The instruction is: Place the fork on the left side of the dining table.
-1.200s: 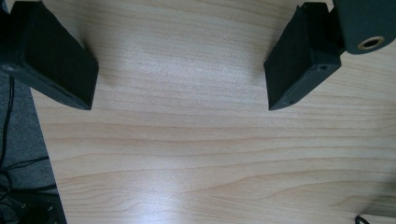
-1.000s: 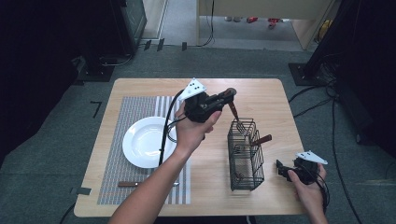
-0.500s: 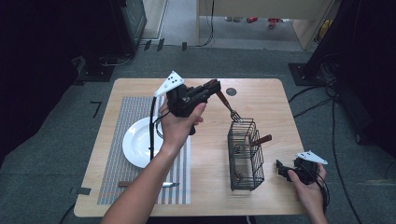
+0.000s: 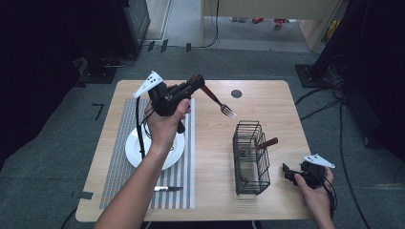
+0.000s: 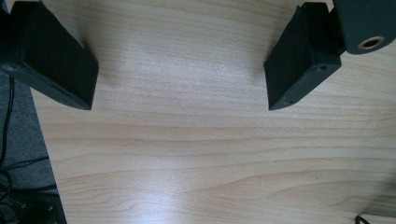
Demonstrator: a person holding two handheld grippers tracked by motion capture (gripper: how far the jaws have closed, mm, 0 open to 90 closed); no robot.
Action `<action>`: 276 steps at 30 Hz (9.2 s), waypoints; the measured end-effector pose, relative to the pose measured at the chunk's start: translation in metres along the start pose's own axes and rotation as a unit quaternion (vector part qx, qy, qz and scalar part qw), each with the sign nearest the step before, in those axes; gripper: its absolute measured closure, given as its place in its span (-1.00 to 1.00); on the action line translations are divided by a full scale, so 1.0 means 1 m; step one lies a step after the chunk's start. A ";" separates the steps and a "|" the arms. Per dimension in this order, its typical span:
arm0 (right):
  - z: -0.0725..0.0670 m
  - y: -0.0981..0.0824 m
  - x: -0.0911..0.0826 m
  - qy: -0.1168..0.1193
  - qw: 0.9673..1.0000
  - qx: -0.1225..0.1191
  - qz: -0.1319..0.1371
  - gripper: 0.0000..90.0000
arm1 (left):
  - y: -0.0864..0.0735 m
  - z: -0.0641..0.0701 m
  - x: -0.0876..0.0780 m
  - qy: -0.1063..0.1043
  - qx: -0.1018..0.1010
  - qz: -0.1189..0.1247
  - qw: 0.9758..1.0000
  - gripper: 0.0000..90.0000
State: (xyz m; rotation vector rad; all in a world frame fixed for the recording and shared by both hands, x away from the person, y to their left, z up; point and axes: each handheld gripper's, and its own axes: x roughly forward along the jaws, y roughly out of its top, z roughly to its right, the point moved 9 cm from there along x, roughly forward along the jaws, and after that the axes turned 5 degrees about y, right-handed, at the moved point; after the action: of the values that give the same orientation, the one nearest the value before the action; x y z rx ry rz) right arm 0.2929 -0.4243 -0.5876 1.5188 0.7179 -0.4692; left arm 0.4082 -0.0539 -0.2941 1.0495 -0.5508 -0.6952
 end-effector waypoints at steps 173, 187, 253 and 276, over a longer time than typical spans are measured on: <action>0.001 0.000 0.000 -0.005 1.000 0.004 -0.003 -0.83 | -0.086 -0.249 -0.140 0.406 -0.032 -0.138 0.903 -0.69; 0.001 0.000 0.001 -0.005 1.000 0.005 -0.003 -0.84 | -0.104 -0.219 -0.169 0.382 -0.008 -0.144 0.913 -0.69; 0.001 0.000 0.001 -0.005 1.000 0.005 -0.005 -0.86 | -0.183 -0.231 -0.289 0.468 0.043 -0.270 0.840 -0.69; 0.001 0.000 0.001 -0.005 1.000 0.005 -0.005 -0.86 | -0.184 -0.231 -0.288 0.474 0.056 -0.281 0.832 -0.69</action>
State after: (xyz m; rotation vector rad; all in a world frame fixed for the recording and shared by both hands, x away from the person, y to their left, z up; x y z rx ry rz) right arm 0.2936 -0.4255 -0.5884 1.5215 0.7161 -0.4878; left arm 0.3334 0.2359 -0.5788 1.5253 0.6215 -0.5475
